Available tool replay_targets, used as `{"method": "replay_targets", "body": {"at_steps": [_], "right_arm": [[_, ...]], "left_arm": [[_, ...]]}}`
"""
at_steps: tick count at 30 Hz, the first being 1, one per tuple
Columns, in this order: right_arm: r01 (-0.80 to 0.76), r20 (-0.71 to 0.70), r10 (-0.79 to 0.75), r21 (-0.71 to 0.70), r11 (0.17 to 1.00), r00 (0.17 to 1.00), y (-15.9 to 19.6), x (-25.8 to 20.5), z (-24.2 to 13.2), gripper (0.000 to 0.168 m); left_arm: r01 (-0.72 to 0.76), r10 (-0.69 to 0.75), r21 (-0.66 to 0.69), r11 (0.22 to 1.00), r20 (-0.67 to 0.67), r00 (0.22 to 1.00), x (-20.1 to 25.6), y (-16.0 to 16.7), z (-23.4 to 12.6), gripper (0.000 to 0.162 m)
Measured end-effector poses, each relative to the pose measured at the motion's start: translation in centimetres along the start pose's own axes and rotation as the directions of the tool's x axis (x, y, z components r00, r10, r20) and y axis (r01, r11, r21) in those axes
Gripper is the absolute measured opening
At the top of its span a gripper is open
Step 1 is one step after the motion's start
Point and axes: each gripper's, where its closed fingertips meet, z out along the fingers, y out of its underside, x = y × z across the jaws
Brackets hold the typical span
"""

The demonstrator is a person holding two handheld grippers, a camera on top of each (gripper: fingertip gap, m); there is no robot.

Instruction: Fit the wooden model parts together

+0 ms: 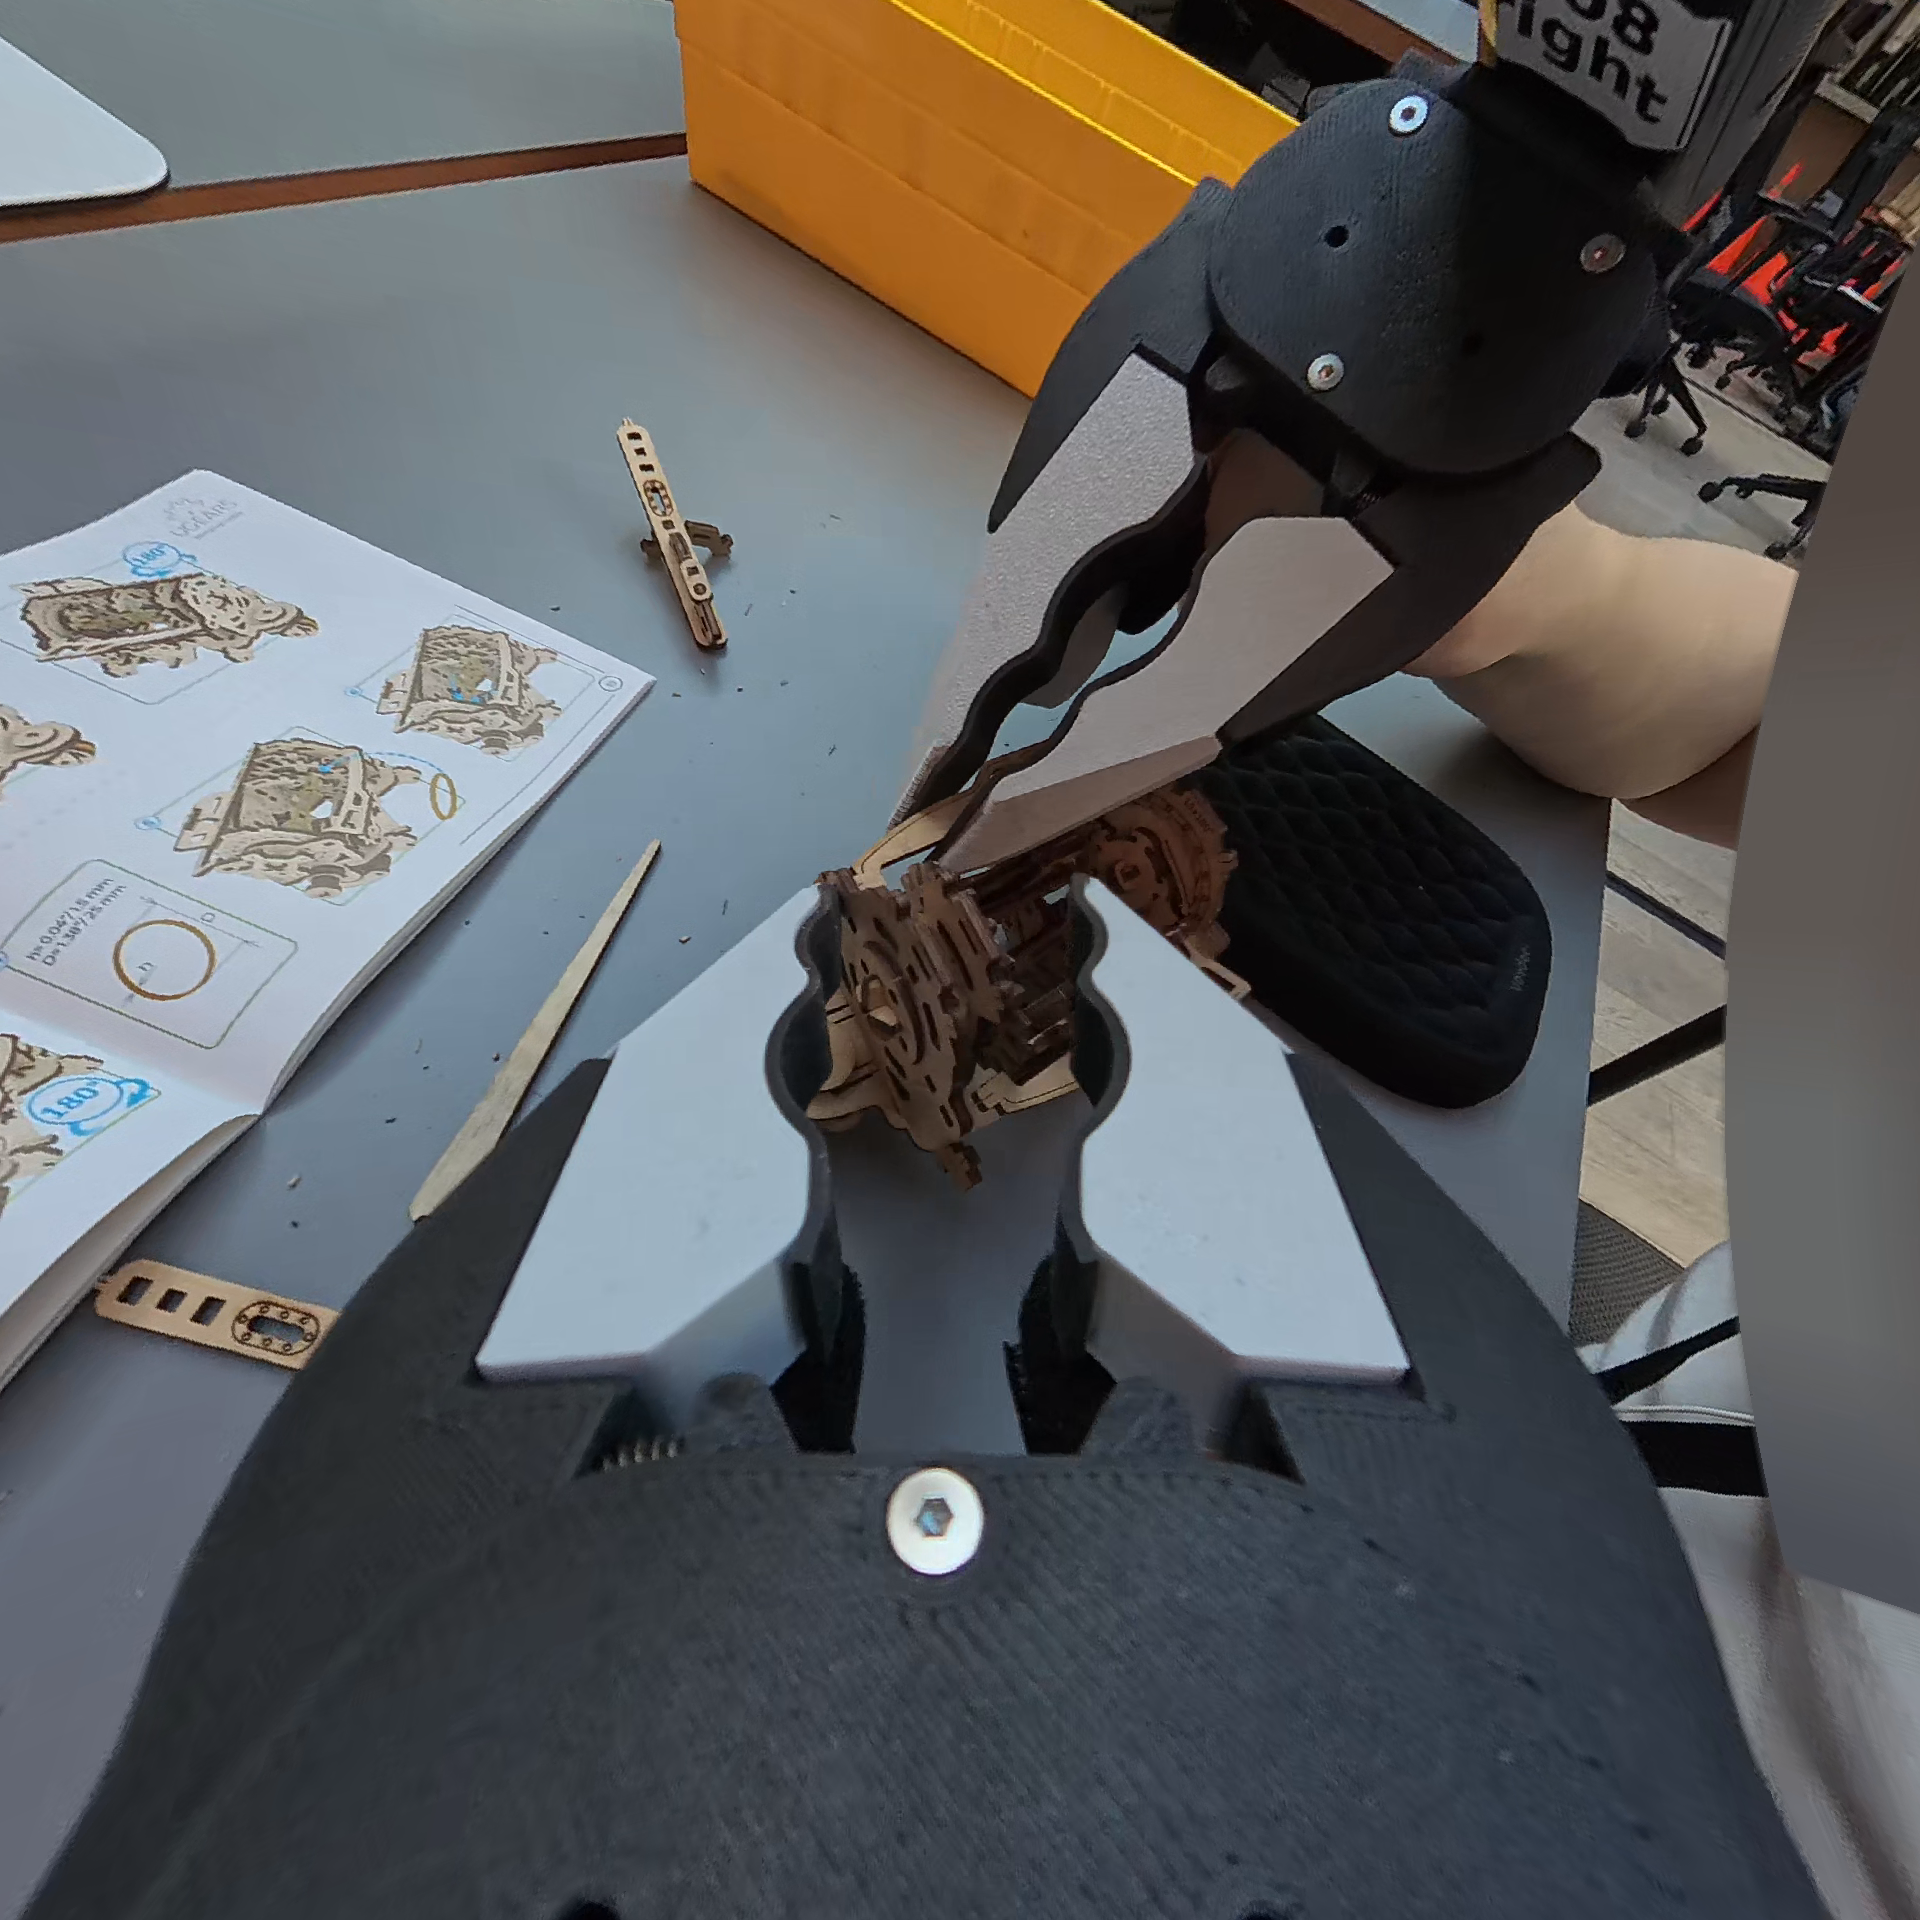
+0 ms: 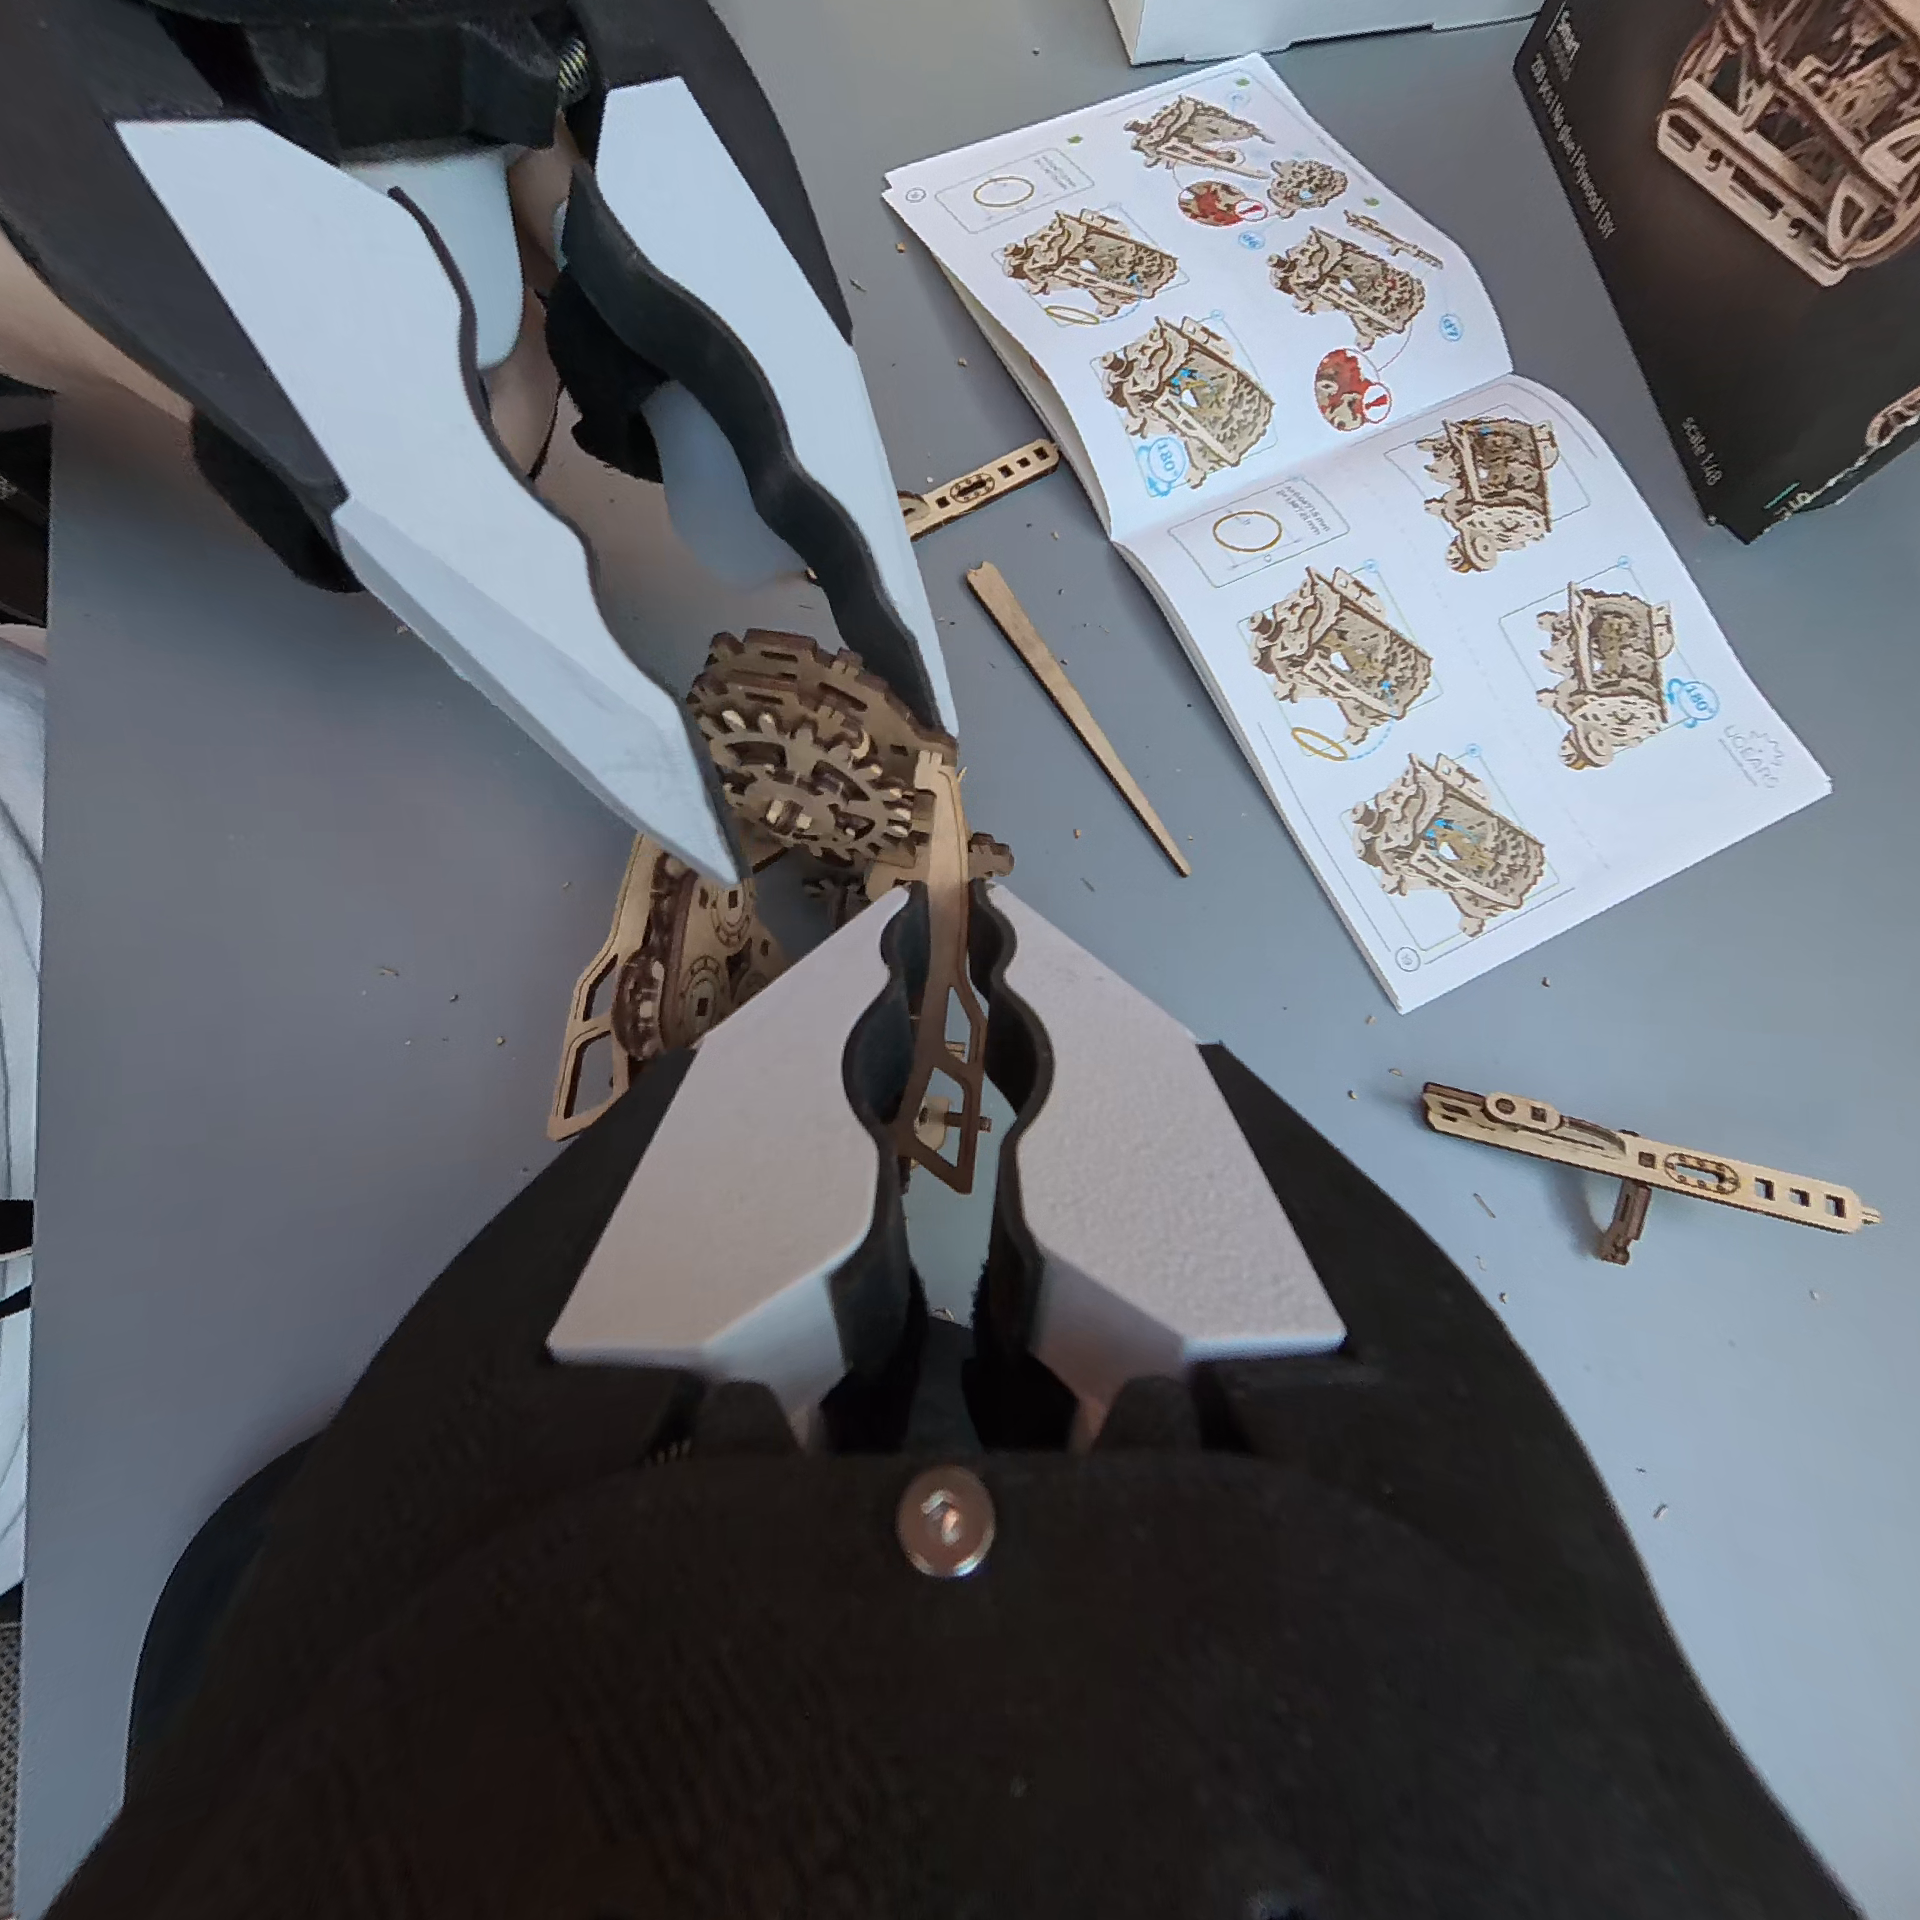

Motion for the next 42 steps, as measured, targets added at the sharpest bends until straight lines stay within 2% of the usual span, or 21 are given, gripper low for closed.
{"method": "replay_targets", "body": {"at_steps": [2,8,17,26,29,31,42], "right_arm": [[-0.012,0.008,0.012,0.005,1.0,1.0,-0.05,-0.08,0.0,0.006],[-0.016,-0.002,0.016,-0.01,1.0,1.0,0.05,0.04,0.01,0.005],[-0.054,-0.012,0.053,-0.013,0.998,0.998,0.01,-0.1,-0.02,0.005],[-0.074,-0.017,0.074,-0.012,0.997,0.997,0.1,-0.15,0.03,0.005],[-0.074,-0.002,0.074,-0.002,0.997,0.997,0.01,-0.3,0.03,0.005],[-0.073,-0.001,0.073,-0.002,0.997,0.997,-0.02,-0.34,0.04,0.006],[-0.103,0.006,0.103,0.005,0.995,0.995,-0.08,-0.33,0.08,0.006]], "left_arm": [[-0.013,0.013,0.001,1.0,0.01,1.0,-0.09,0.03,-0.05,0.04],[-0.049,0.05,-0.019,0.999,0.053,0.997,0.41,0.19,0.29,0.051],[-0.079,0.085,-0.044,0.996,0.146,0.986,0.49,0.41,0.49,0.052],[-0.144,0.162,-0.093,0.985,0.236,0.958,0.29,0.71,0.77,0.051],[-0.152,0.172,-0.097,0.984,0.264,0.949,-0.05,0.56,0.46,0.042],[-0.153,0.175,-0.099,0.983,0.272,0.946,-0.13,0.56,0.35,0.04],[-0.077,0.087,-0.051,0.996,0.223,0.971,0.48,0.46,0.32,0.053]]}}
